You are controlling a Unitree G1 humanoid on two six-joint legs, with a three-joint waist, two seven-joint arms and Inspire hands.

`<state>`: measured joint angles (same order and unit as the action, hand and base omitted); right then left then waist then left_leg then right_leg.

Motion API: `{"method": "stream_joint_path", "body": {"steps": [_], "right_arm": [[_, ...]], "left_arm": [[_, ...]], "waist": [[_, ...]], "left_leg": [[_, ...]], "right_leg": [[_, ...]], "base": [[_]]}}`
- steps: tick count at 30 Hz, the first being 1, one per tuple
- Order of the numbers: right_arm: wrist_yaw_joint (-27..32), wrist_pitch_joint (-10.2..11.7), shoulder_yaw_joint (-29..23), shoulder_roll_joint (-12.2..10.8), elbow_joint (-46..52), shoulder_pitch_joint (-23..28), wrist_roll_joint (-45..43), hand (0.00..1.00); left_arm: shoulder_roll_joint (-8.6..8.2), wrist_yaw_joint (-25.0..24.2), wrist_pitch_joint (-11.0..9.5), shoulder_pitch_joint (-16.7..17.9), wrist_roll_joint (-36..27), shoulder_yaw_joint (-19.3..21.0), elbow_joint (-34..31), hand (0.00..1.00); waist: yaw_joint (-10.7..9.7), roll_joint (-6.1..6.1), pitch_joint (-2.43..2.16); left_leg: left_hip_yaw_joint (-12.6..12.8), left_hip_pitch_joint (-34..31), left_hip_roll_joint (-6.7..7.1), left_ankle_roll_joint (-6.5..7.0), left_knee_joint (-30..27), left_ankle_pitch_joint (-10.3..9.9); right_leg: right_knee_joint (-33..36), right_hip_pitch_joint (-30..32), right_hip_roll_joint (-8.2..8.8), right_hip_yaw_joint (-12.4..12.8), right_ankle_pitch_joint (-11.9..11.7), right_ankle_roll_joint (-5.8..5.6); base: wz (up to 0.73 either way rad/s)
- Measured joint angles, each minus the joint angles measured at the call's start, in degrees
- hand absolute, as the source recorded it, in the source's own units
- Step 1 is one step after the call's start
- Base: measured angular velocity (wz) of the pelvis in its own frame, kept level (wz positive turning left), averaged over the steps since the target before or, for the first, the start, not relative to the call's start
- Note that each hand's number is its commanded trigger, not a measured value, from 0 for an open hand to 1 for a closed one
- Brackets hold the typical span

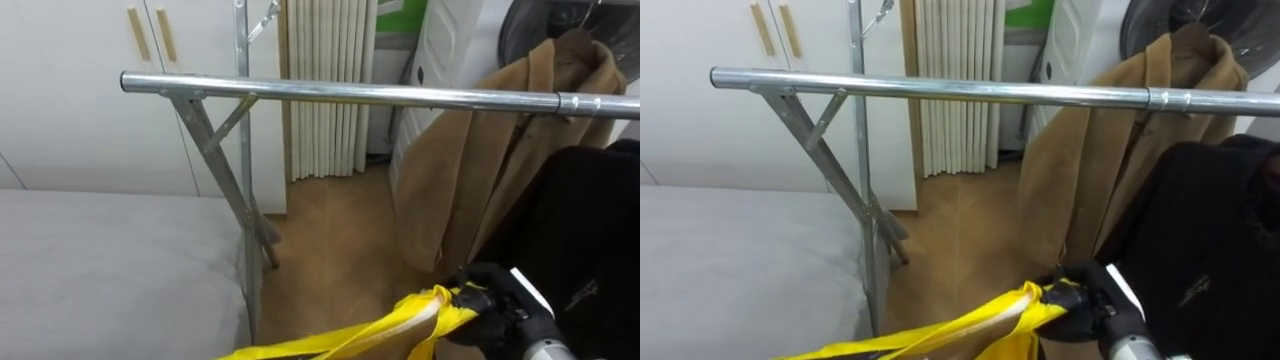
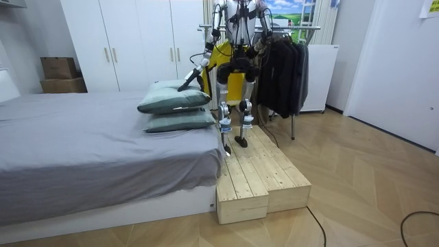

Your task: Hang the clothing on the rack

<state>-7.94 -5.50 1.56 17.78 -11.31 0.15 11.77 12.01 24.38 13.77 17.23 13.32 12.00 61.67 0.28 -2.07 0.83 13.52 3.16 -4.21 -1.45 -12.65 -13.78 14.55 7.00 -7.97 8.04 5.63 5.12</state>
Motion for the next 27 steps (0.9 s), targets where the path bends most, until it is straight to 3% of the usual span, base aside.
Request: {"method": "stream_joint_path", "body": {"steps": [7, 12, 15, 21, 27], "right_arm": [[-0.8, -2.0, 0.0, 1.7, -5.0, -7.2, 2.9, 1.0], [-0.3, -2.9, 0.0, 2.0, -9.0, -9.0, 4.1, 1.0], [-0.3, -4.1, 0.0, 2.1, -10.0, -10.2, 3.9, 1.0], [-0.1, -4.2, 0.0, 2.1, -12.9, -13.1, 4.0, 1.0], [1.1, -4.2, -0.1, 3.6, -17.8, -15.9, 4.1, 1.0]], "left_arm": [[0.39, -0.3, 0.1, 0.2, 0.0, 0.0, -1.6, 0.0], [0.54, -0.5, 1.6, 0.3, 0.0, 0.1, -4.2, 0.0], [0.54, -1.5, 1.9, 0.3, 2.3, 0.1, -4.3, 0.0], [0.8, -3.8, 2.6, 0.5, 3.4, 0.1, -5.8, 0.0], [1.41, -7.4, 2.6, 0.5, 7.4, 0.1, -6.8, 0.0]], "waist": [[0.4, -1.33, -0.03], [1.5, -2.14, -0.03], [1.8, -2.13, -0.06], [2.2, -1.57, -0.3], [3.4, -0.88, -0.52]], "left_leg": [[-1.3, 0.4, 0.55, 0.29, 0.0, 0.5], [-3.0, 0.4, 1.03, 0.36, -0.1, 0.5], [-3.0, 0.5, 1.12, 0.37, -0.1, 0.5], [-3.4, 0.6, 1.12, 0.44, 0.1, 0.5], [-3.4, -0.6, 1.18, 0.53, -0.3, 0.4]], "right_leg": [[0.1, -0.7, 0.55, -0.7, 0.0, -0.27], [0.2, -0.9, 0.81, -0.9, 0.1, -0.37], [0.3, -0.9, 1.08, -1.3, 0.1, -0.45], [0.3, -0.9, 1.34, -2.2, 0.2, -0.53], [1.2, 0.2, 1.43, -2.0, 0.3, -0.63]], "base": [[0.06], [0.03], [0.06], [0.06], [0.01]]}}
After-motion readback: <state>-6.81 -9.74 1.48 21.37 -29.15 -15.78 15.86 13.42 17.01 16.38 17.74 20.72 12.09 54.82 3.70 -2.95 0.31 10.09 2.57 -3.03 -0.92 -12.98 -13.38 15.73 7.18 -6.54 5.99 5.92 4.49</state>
